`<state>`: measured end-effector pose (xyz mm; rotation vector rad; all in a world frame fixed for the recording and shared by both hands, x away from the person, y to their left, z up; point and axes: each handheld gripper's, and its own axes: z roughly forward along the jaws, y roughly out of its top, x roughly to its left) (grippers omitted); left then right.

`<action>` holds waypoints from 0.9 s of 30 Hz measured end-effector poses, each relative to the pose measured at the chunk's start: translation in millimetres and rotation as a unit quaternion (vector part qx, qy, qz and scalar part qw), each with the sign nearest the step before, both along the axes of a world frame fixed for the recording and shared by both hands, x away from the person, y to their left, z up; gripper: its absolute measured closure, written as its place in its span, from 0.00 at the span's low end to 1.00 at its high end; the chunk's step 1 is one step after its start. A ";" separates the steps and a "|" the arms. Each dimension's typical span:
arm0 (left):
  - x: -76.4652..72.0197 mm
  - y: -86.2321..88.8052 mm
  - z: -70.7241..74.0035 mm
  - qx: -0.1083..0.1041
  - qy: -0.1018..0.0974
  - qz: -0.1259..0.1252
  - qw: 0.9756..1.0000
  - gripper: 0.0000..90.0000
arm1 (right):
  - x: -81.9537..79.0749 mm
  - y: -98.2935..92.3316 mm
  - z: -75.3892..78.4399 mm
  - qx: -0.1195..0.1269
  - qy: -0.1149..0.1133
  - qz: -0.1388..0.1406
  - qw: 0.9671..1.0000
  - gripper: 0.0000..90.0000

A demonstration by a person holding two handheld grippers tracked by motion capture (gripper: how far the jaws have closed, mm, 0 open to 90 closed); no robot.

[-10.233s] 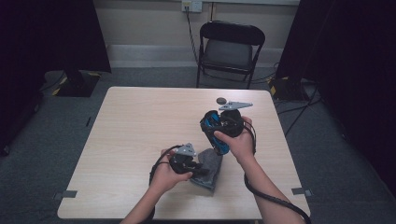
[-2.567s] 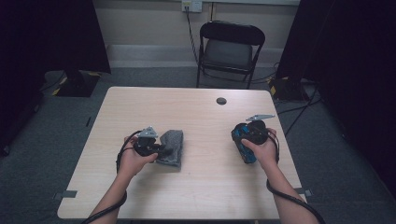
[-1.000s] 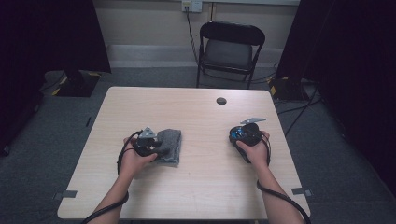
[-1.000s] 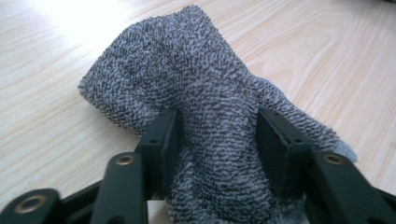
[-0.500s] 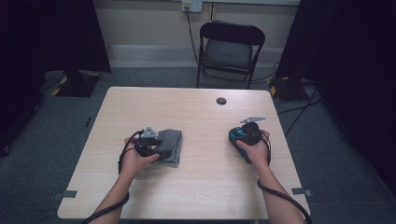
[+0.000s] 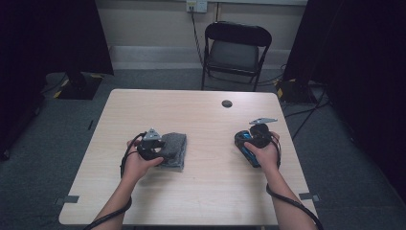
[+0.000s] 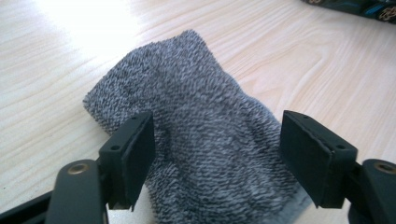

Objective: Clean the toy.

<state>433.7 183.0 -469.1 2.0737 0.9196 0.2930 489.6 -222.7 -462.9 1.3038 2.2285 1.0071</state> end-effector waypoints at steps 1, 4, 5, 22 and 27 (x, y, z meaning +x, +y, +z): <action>-0.4 -0.3 1.2 -0.003 -0.002 -0.001 1.000 0.30 | -1.0 0.2 1.7 0.001 -0.001 0.001 1.000 0.24; -2.5 -1.7 5.4 -0.005 -0.005 -0.004 1.000 0.29 | -6.3 0.3 7.6 0.012 -0.007 0.006 1.000 0.24; -2.5 -1.7 5.4 -0.005 -0.005 -0.004 1.000 0.28 | -7.7 0.2 8.3 0.014 -0.007 0.007 1.000 0.24; -26.2 -15.9 25.9 -0.028 -0.014 -0.032 0.999 0.25 | -42.4 8.4 18.6 0.045 -0.013 0.060 0.997 0.23; -36.7 -23.4 26.4 -0.031 -0.016 -0.043 0.998 0.23 | -54.5 13.5 17.9 0.054 -0.013 0.080 0.995 0.22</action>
